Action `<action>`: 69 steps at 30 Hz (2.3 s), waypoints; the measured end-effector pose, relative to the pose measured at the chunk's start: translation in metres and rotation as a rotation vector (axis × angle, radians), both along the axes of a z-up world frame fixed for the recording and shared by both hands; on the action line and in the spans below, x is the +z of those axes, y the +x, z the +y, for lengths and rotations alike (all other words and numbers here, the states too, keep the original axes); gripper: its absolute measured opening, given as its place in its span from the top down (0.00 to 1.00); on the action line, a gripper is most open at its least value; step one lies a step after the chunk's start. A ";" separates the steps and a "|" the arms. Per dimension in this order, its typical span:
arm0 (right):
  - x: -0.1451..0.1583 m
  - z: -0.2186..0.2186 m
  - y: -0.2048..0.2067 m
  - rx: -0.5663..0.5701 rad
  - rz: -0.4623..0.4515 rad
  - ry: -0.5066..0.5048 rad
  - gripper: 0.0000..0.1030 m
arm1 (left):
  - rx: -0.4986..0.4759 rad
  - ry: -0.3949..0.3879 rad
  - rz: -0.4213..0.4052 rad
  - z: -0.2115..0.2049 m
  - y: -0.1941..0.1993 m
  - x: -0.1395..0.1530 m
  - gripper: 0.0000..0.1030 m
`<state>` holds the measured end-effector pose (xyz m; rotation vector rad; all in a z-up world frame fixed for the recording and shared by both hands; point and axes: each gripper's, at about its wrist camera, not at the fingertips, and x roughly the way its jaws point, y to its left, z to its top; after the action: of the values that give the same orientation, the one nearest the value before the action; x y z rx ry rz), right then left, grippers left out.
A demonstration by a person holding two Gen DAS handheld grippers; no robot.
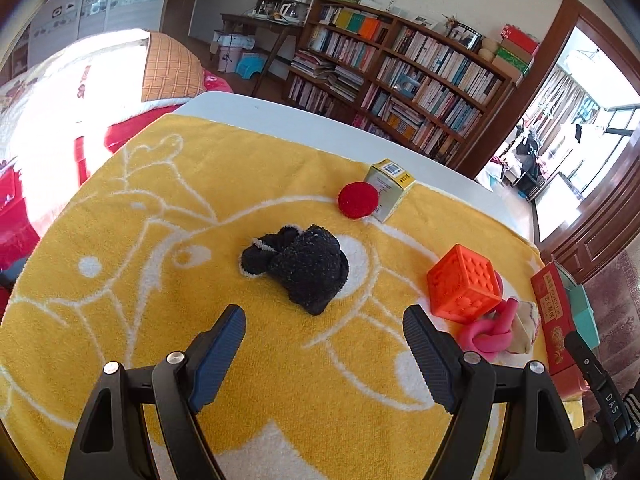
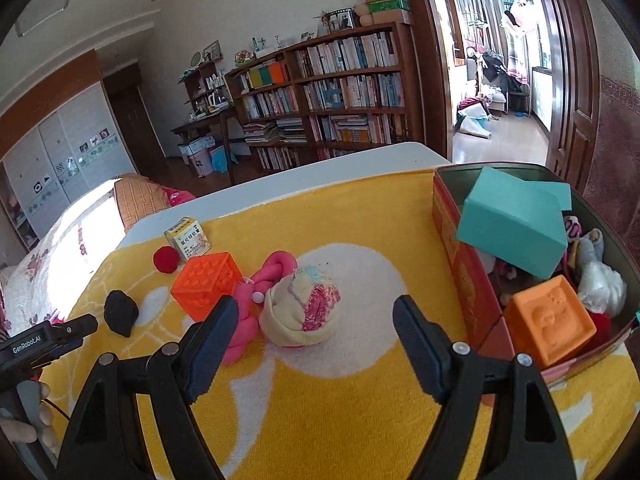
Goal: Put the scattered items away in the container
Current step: 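Grasp the black fuzzy plush with the left tool while the right grasps the cream knit hat, then carry the plush and knit hat to the tin and release them inside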
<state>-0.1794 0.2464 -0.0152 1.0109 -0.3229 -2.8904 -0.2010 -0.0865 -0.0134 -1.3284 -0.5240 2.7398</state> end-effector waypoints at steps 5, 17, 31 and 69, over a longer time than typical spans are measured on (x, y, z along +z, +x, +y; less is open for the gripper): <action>-0.005 0.000 0.001 -0.008 0.010 0.018 0.20 | -0.005 -0.037 -0.023 0.002 -0.029 -0.014 0.20; -0.011 0.014 0.002 -0.028 0.017 -0.048 0.20 | 0.007 -0.081 -0.045 0.004 -0.060 -0.041 0.40; -0.023 0.013 -0.012 -0.003 -0.076 -0.088 0.20 | -0.035 0.027 0.066 0.000 -0.023 -0.002 0.43; 0.028 0.043 0.015 -0.071 -0.008 -0.158 0.44 | -0.073 0.010 0.029 0.017 -0.021 -0.012 0.43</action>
<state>-0.1641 0.2896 0.0127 1.0047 -0.5891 -2.8670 -0.2223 -0.0698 -0.0255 -1.2774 -0.4772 2.6899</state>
